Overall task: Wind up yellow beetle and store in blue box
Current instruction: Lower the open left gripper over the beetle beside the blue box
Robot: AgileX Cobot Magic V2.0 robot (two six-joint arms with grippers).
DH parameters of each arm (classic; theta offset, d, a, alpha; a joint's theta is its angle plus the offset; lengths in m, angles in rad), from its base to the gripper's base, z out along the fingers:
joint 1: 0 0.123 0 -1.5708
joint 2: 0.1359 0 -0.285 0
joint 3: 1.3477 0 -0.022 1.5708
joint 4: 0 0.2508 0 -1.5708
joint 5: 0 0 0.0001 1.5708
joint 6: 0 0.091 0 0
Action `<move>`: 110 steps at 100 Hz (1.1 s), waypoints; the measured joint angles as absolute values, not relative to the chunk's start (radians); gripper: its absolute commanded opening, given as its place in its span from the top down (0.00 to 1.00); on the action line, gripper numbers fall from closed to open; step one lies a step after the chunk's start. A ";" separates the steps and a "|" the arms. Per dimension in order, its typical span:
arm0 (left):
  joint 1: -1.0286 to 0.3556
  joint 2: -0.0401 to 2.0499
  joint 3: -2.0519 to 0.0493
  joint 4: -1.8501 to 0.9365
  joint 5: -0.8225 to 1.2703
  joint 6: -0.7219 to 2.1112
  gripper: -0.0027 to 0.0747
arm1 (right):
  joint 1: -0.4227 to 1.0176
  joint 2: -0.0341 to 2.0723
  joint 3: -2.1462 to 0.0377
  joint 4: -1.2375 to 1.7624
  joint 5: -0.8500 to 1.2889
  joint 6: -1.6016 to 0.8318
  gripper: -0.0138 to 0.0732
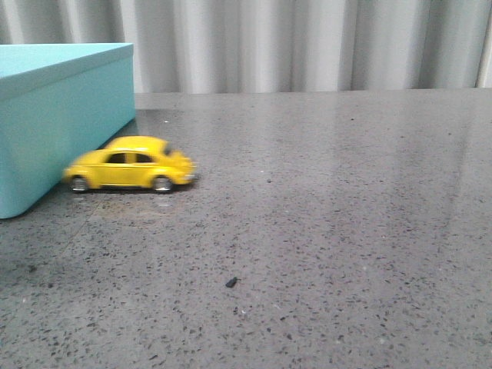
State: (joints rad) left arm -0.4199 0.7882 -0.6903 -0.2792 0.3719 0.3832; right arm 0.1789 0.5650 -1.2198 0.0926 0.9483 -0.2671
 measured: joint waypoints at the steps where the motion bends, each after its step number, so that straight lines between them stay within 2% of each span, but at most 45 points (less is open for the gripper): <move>1: -0.420 0.803 -0.697 -0.279 0.385 0.390 0.96 | 0.179 0.563 -1.213 0.093 0.946 -0.267 0.89; 14: -0.420 0.939 -0.825 -0.277 0.514 0.510 0.77 | 0.184 0.557 -1.173 0.093 0.946 -0.267 0.89; 26: -0.420 1.053 -0.927 -0.276 0.607 0.569 0.51 | 0.211 0.557 -1.166 0.093 0.933 -0.267 0.89; 36: -0.420 1.138 -0.997 -0.275 0.671 0.639 0.38 | 0.236 0.557 -1.165 0.093 0.919 -0.267 0.89; 77: -0.424 1.398 -1.158 -0.269 0.770 0.855 0.40 | 0.248 0.555 -1.152 0.098 0.909 -0.267 0.89; 100: -0.518 1.490 -1.265 -0.190 0.818 0.970 0.40 | 0.248 0.555 -1.091 0.098 0.903 -0.267 0.89; 110: -0.545 1.524 -1.285 -0.162 0.828 0.994 0.49 | 0.248 0.555 -1.074 0.098 0.903 -0.267 0.89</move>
